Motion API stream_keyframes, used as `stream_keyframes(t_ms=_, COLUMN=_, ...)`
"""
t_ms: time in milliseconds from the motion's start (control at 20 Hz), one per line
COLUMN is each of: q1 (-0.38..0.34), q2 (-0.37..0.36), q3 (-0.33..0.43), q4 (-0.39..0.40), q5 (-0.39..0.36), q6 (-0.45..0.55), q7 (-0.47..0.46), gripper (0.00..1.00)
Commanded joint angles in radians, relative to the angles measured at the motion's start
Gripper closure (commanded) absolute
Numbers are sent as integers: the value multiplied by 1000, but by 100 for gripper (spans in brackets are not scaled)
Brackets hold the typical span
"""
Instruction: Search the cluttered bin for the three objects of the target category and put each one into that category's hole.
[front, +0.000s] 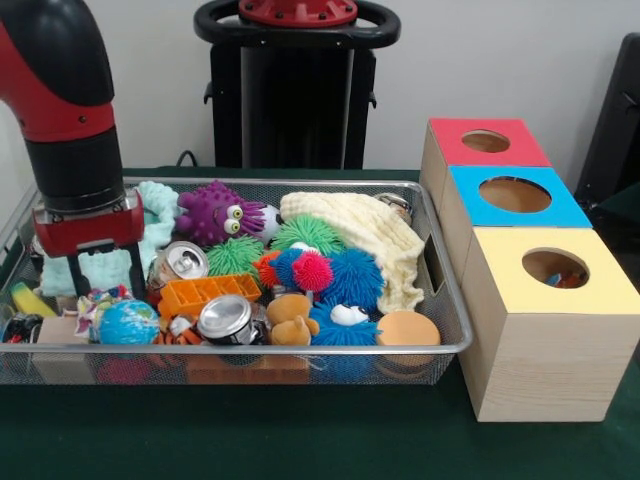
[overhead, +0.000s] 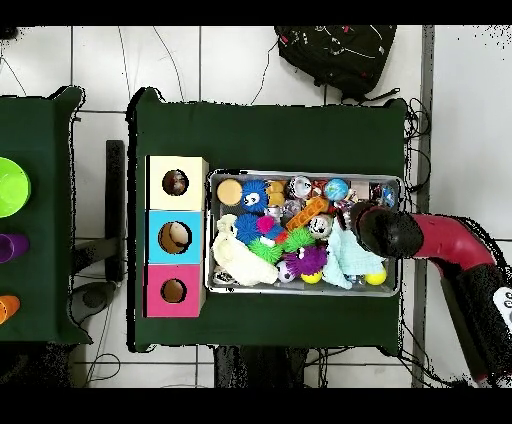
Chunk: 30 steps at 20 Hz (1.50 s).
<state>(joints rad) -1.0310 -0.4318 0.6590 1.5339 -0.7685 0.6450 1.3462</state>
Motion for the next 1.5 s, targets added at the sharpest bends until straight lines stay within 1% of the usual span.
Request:
stream_keyframes(t_ms=50, q1=50, q2=104, q3=60, q4=-153, q5=31, q6=112, q7=-221, gripper=0)
stream_keyframes(t_ms=250, q1=48, q2=93, q3=62, q4=-173, q5=35, q6=138, q7=-229, gripper=0)
stream_keyframes(t_ms=400, q1=52, q2=111, q3=66, q4=-207, q5=41, q6=164, q7=-239, gripper=0)
stream_keyframes(t_ms=550, q1=53, q2=133, q3=66, q4=-223, q5=40, q6=156, q7=-238, gripper=0)
stream_keyframes(t_ms=650, q1=56, q2=130, q3=62, q4=-221, q5=35, q6=147, q7=-222, gripper=0)
stream_keyframes(t_ms=700, q1=56, q2=132, q3=70, q4=-219, q5=29, q6=151, q7=-246, gripper=100)
stream_keyframes(t_ms=850, q1=53, q2=118, q3=53, q4=-179, q5=37, q6=68, q7=-118, gripper=100)
stream_keyframes(t_ms=950, q1=80, q2=65, q3=20, q4=-155, q5=40, q6=79, q7=-35, gripper=100)
stream_keyframes(t_ms=1150, q1=102, q2=-70, q3=8, q4=-84, q5=71, q6=111, q7=41, gripper=100)
stream_keyframes(t_ms=1250, q1=118, q2=-148, q3=-12, q4=-35, q5=100, q6=154, q7=82, gripper=100)
stream_keyframes(t_ms=1350, q1=135, q2=-236, q3=-28, q4=7, q5=141, q6=219, q7=100, gripper=100)
stream_keyframes(t_ms=1450, q1=164, q2=-306, q3=-54, q4=16, q5=183, q6=307, q7=109, gripper=100)
stream_keyframes(t_ms=1500, q1=173, q2=-325, q3=-62, q4=17, q5=197, q6=334, q7=109, gripper=100)
